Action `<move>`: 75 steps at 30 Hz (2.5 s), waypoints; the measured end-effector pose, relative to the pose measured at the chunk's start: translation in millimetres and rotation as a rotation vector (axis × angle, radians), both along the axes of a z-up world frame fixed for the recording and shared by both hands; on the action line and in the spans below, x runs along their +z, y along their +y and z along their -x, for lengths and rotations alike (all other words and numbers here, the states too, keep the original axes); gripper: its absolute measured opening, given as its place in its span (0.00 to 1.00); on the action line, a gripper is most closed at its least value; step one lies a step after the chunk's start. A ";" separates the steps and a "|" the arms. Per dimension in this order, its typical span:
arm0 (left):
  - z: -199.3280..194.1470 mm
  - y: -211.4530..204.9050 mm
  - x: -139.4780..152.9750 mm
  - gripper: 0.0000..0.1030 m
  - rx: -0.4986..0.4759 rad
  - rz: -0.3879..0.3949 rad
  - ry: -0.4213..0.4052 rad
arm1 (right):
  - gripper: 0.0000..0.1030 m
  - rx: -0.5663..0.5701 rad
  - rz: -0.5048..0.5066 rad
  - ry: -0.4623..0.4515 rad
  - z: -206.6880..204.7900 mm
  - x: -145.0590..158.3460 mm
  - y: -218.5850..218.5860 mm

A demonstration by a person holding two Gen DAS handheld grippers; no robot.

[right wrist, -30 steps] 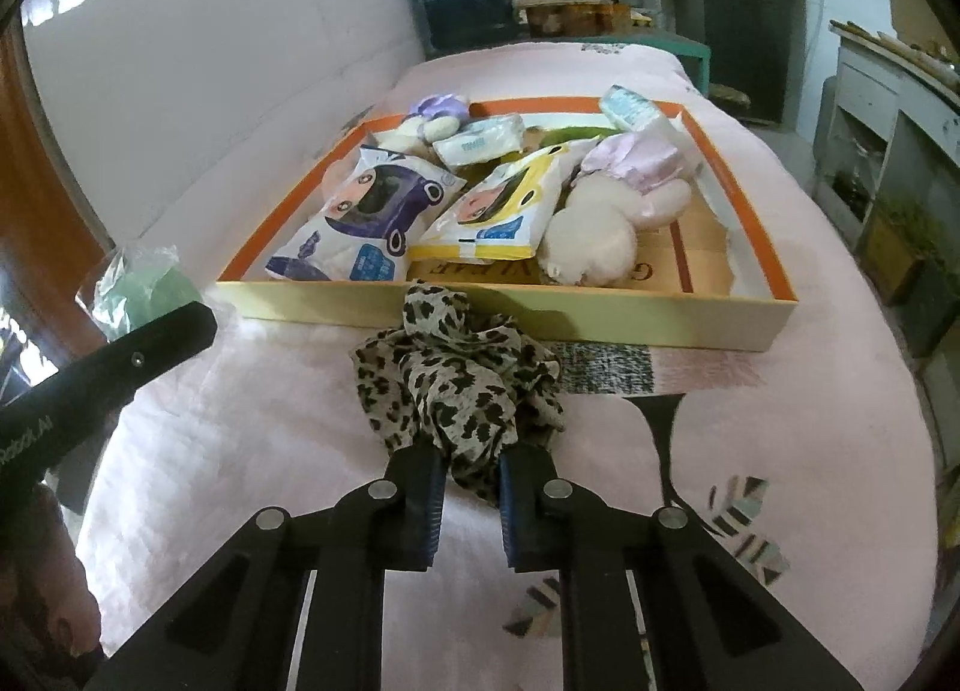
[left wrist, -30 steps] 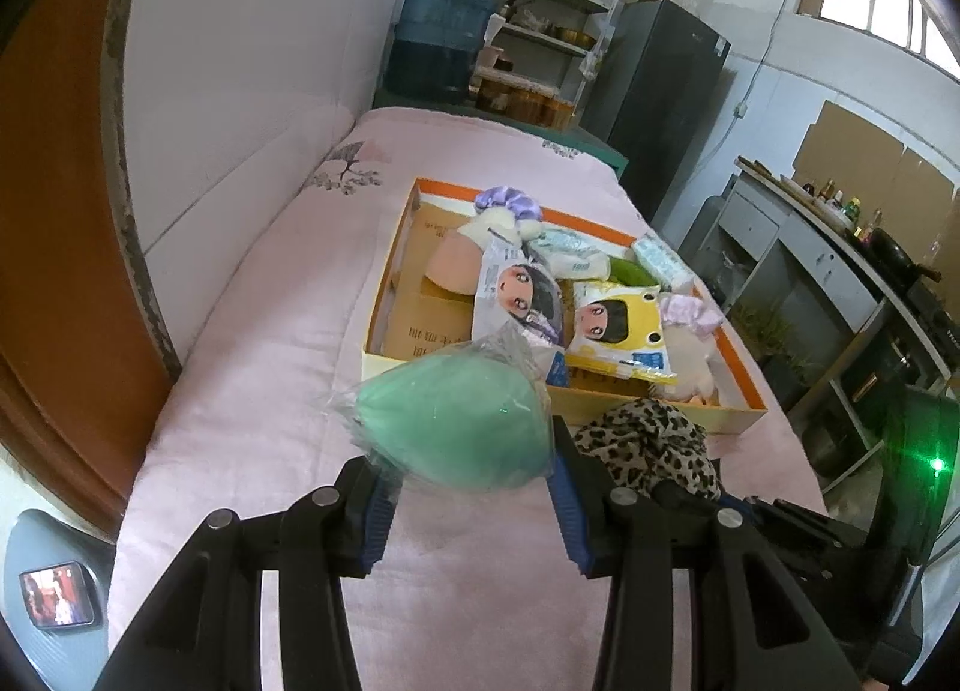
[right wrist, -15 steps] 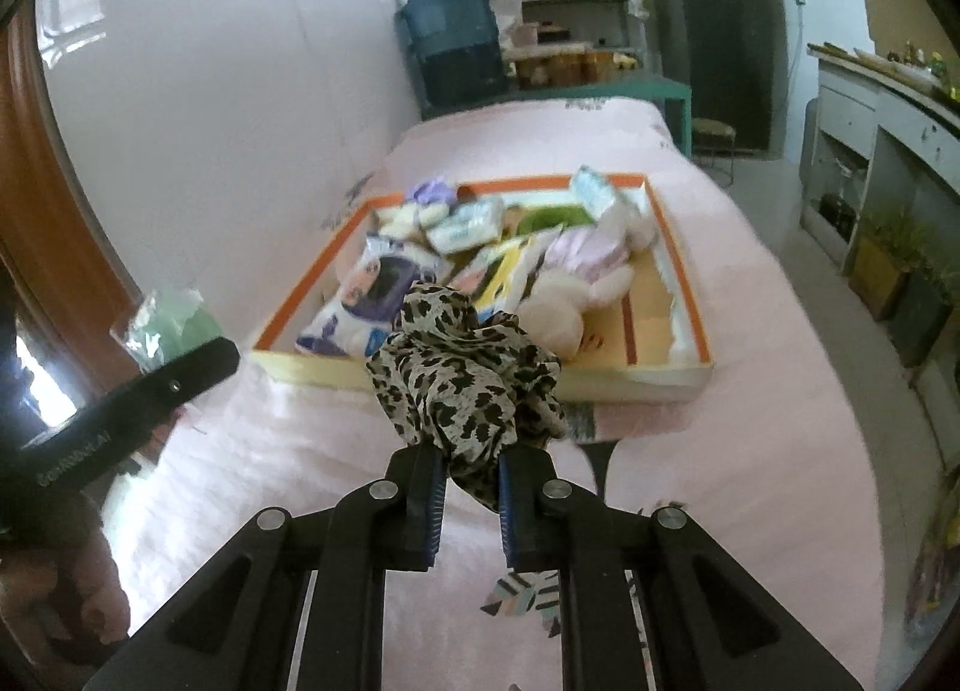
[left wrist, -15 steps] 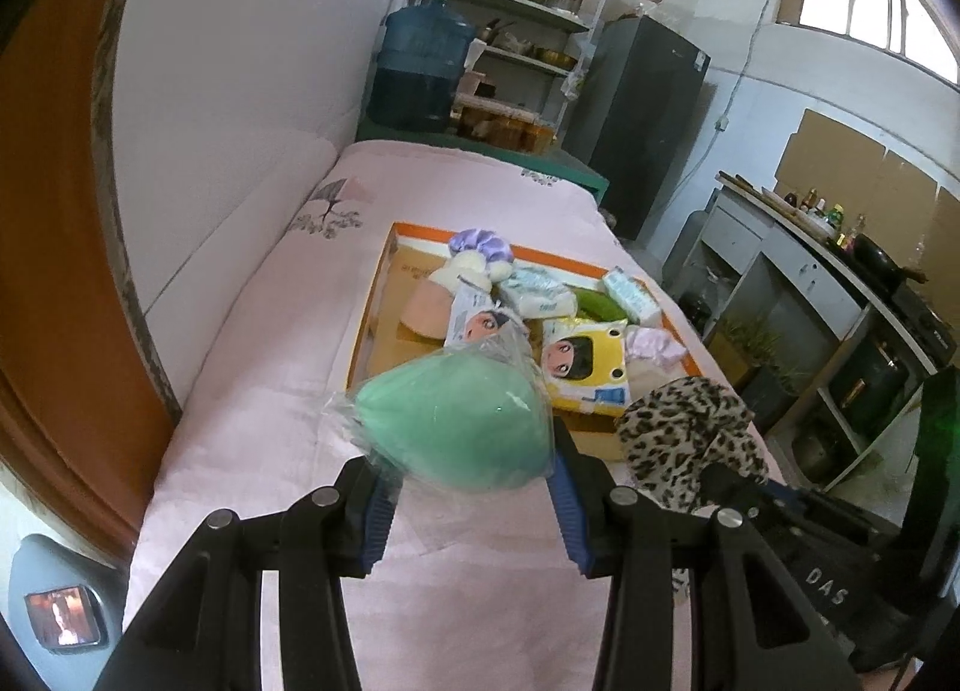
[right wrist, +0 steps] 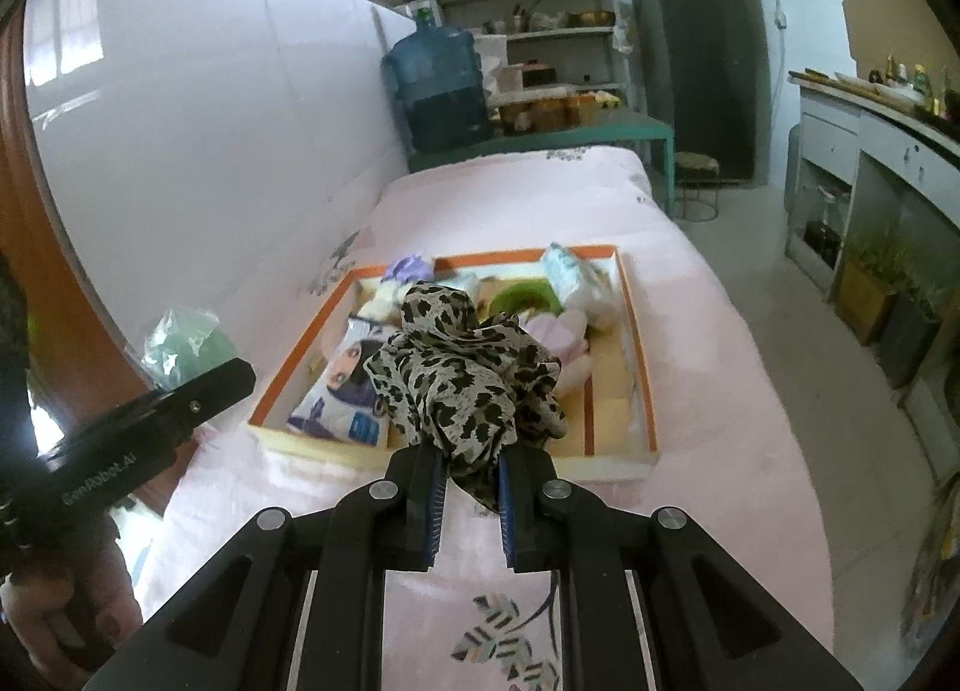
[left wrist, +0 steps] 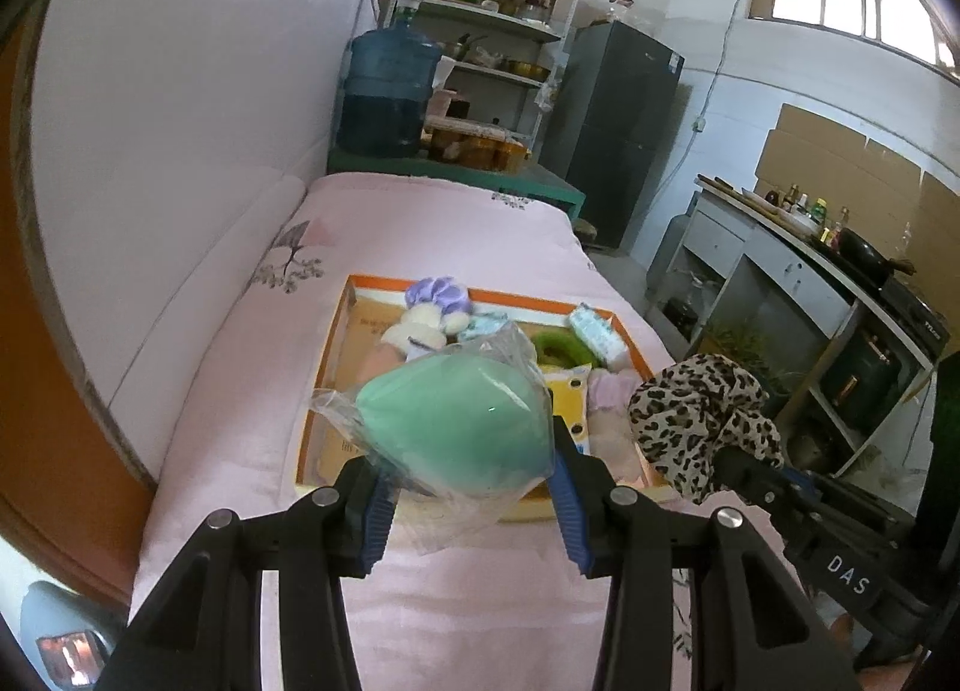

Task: Organize soft objects
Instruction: 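Lift and carry the scrunchie and green ball over the tray while both grippers lower them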

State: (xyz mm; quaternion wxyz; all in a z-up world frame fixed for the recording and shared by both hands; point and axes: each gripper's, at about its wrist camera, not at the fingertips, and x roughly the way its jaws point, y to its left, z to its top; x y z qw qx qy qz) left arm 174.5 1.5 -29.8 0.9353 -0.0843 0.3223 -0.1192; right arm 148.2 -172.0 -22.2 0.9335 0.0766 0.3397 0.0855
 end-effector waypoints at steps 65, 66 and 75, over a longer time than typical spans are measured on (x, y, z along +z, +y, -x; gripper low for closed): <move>-133.9 -58.8 -61.7 0.44 -0.017 -0.081 0.102 | 0.15 0.032 -0.014 0.034 -193.6 -41.9 -11.2; -134.0 -58.8 -62.9 0.44 -0.019 -0.078 0.105 | 0.15 0.033 -0.014 0.038 -194.4 -43.2 -11.3; -134.4 -57.7 -66.7 0.44 -0.020 -0.074 0.105 | 0.15 0.050 -0.005 0.062 -198.7 -54.9 -7.8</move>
